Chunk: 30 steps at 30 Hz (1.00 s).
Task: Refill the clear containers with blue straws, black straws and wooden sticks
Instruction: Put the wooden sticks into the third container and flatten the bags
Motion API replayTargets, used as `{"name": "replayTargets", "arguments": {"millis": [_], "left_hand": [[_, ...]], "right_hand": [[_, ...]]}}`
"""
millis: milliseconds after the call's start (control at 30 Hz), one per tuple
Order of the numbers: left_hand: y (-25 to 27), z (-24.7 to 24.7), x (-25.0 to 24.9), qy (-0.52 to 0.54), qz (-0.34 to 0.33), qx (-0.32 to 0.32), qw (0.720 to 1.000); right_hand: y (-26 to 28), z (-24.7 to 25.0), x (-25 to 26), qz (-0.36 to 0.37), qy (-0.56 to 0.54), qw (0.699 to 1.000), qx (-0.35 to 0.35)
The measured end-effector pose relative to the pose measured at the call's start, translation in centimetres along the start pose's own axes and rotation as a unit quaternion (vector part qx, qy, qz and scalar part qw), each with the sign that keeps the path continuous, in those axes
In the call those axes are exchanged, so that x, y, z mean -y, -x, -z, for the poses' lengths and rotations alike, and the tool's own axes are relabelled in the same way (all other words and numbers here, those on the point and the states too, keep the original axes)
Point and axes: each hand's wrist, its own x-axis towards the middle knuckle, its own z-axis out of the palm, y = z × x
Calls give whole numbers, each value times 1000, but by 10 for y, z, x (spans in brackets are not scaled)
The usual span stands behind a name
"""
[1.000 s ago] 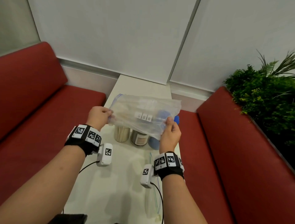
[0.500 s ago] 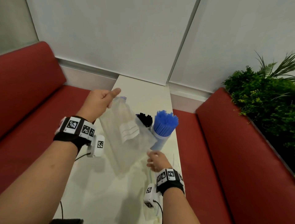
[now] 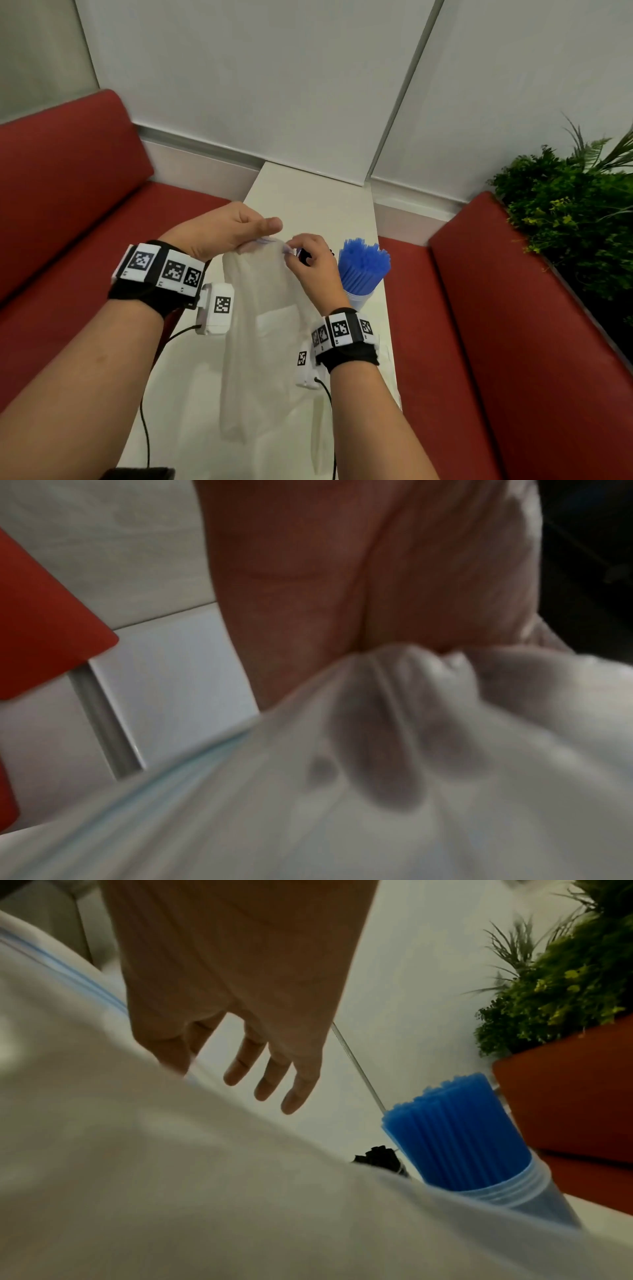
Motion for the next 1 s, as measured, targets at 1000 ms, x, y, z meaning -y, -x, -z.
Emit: {"name": "replayTargets", "arguments": {"millis": [1000], "left_hand": [[12, -6, 71, 241, 129, 17, 962]], "right_hand": [[36, 66, -46, -210, -369, 901, -88]]}}
